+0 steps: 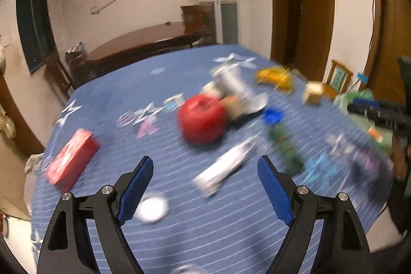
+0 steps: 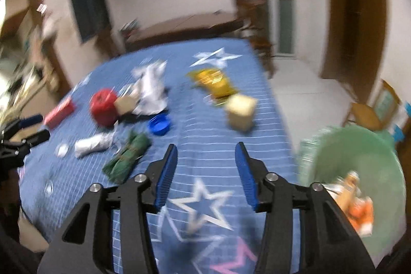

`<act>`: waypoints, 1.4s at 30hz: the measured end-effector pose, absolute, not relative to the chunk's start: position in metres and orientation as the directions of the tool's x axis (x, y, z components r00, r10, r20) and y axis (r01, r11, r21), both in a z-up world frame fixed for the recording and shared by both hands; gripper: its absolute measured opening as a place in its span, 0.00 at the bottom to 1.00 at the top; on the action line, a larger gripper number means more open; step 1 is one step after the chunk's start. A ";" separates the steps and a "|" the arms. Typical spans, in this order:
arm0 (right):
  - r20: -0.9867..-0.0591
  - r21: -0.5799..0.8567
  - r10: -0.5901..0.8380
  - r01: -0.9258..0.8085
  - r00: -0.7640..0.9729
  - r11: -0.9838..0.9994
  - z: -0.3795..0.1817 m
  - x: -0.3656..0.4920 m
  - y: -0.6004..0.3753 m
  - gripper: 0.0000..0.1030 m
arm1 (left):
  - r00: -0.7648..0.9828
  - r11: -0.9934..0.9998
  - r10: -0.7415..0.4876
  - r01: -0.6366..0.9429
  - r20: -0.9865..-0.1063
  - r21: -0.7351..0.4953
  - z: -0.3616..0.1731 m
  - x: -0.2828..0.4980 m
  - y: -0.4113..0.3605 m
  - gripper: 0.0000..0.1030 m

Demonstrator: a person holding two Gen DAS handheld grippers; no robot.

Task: Collect trash
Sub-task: 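Swing both open tools back toward the trash on the table, then grasp the white plastic lid with left tool while right tool grasps blue bottle cap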

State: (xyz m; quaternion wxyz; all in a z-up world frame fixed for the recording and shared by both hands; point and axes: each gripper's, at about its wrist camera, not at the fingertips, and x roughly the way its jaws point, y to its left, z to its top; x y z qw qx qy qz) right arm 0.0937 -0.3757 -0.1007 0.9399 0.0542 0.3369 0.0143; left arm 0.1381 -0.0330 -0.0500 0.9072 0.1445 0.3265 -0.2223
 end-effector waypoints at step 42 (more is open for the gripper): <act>-0.674 0.076 0.152 -0.137 0.722 0.988 -0.121 0.194 -0.336 0.37 | 0.602 0.909 -0.249 0.416 -0.759 0.032 -0.121 0.190 0.014 0.39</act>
